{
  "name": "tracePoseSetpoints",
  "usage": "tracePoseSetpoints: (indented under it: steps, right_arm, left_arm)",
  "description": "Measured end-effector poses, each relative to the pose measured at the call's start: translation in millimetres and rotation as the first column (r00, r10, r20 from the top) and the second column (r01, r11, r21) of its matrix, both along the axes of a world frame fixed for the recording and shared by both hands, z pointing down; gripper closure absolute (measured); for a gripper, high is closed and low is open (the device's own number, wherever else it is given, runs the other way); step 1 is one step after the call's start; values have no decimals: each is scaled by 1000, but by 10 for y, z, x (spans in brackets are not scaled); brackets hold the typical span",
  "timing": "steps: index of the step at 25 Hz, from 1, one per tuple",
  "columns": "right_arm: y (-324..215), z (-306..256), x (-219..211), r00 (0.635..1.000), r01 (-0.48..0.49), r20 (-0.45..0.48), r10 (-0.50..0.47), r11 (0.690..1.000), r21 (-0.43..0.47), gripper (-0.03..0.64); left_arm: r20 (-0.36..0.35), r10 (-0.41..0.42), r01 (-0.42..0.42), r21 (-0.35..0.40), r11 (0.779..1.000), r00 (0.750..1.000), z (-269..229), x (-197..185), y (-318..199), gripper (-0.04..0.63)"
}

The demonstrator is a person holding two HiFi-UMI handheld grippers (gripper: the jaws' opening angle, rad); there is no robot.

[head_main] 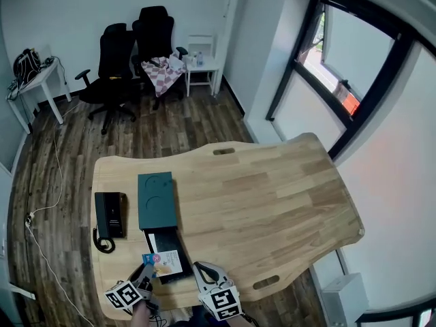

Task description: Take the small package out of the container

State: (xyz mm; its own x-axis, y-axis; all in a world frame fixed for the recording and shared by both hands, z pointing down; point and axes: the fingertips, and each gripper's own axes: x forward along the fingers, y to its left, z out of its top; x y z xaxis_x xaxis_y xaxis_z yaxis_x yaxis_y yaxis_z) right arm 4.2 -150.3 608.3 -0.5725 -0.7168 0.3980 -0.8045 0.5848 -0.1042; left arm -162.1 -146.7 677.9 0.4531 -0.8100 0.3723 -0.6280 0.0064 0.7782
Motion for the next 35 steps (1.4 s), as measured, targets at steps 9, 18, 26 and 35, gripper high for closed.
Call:
tracePoseSetpoints:
  steps: [9,18,26,35]
  right_arm:
    - [151,-302,125,999,-38,-4,38,999,22,612]
    - [265,-411,133,997,-72,29,70,996,61,612]
    - [463,-496,172,995,-90,55,86,993,77,612]
    - [525,-471,289,991,-120,71,111,985,126,612]
  left_arm:
    - [-41,-23,25,41,999,999,-326,15,26,499]
    - [-127,-44,56,88,995,991,-618,-8,113,500]
    - [-249,-54,89,135,987,967,-823,11,174,500]
    - [-348,-61,125,164,978,936,-990,23,313,500]
